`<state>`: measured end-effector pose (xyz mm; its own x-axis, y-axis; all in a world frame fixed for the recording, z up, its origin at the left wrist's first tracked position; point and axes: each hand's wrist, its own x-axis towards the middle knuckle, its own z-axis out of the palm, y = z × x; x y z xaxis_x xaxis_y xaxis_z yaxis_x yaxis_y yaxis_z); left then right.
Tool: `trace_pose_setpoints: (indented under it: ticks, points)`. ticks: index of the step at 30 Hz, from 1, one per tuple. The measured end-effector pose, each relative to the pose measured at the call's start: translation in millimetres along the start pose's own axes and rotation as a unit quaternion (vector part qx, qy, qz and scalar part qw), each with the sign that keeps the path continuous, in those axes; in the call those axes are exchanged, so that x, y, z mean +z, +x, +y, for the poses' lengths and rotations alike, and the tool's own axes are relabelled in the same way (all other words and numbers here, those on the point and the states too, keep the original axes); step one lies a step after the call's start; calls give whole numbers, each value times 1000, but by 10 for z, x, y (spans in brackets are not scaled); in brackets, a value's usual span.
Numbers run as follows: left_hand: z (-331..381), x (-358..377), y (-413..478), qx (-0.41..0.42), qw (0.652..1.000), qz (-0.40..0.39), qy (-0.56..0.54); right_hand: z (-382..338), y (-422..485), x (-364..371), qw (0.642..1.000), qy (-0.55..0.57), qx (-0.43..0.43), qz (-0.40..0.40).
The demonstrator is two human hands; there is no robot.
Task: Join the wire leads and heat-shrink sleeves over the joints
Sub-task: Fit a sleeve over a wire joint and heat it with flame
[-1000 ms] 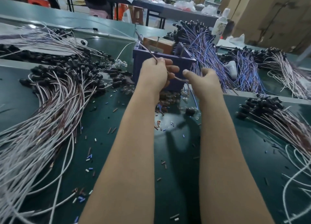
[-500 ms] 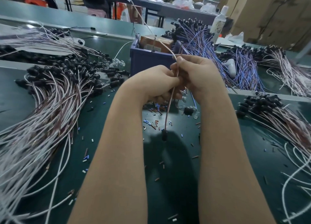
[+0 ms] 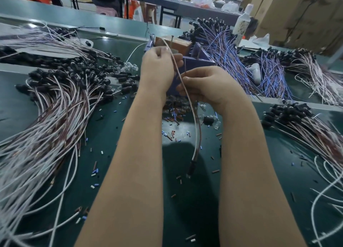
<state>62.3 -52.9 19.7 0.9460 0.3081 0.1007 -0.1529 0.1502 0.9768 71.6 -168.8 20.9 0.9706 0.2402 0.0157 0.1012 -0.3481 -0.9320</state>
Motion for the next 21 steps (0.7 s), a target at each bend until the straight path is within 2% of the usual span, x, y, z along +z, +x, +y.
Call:
trace_pose_setpoints:
  ticks: [4, 8, 11, 14, 18, 21]
  points:
    - [27, -55, 9, 49, 998, 32, -20, -1, -10, 19, 1000, -20, 10, 8]
    - [70, -122, 29, 28, 999, -35, 8, 62, 19, 3, 988, -91, -16, 127]
    - [87, -142, 10, -30, 983, -136, 122, 51, 25, 31, 986, 53, -28, 154]
    - [66, -121, -33, -57, 954, -191, 223, -1, 34, 60, 954, 239, -42, 174]
    - [76, -105, -41, -81, 955, -196, 209, -20, 41, 38, 890, 410, -48, 192]
    - [94, -98, -53, -105, 951, -207, 203, -17, 33, 26, 875, 451, -43, 170]
